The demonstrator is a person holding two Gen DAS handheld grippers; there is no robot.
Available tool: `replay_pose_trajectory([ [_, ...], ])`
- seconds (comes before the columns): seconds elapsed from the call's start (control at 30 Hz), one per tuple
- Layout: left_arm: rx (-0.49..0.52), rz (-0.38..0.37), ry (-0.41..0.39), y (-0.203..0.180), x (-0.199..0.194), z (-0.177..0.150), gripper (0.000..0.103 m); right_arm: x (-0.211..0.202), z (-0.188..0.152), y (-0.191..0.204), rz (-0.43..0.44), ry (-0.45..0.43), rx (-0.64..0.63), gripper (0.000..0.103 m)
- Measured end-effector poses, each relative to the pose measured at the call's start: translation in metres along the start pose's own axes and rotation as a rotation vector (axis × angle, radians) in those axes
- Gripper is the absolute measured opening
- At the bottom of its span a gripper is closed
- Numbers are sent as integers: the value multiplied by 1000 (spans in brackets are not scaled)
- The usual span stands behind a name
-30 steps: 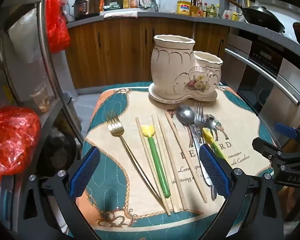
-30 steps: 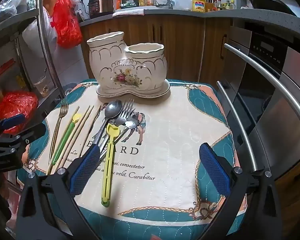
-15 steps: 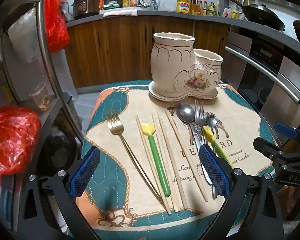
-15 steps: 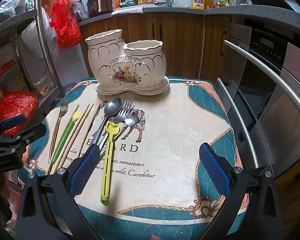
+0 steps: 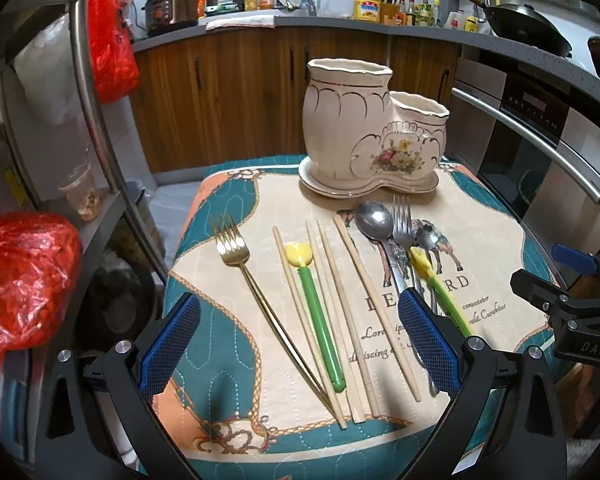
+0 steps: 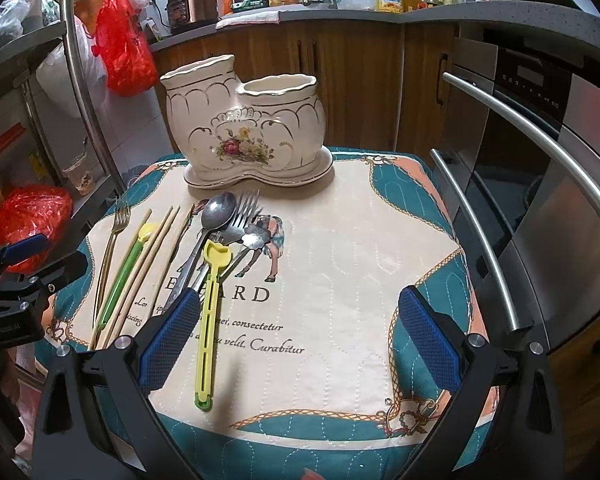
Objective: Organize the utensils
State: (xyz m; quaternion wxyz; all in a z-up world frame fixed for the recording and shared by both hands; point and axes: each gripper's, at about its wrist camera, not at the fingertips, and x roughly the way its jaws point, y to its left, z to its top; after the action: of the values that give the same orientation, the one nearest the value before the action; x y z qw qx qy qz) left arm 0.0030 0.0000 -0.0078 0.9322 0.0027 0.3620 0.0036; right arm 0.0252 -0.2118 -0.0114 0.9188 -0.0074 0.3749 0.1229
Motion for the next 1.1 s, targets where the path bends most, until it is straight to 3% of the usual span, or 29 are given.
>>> replay_pose_trajectory([
  [1.1, 4, -3, 7, 1, 6, 3, 98, 8, -2, 0, 15, 8, 16, 98],
])
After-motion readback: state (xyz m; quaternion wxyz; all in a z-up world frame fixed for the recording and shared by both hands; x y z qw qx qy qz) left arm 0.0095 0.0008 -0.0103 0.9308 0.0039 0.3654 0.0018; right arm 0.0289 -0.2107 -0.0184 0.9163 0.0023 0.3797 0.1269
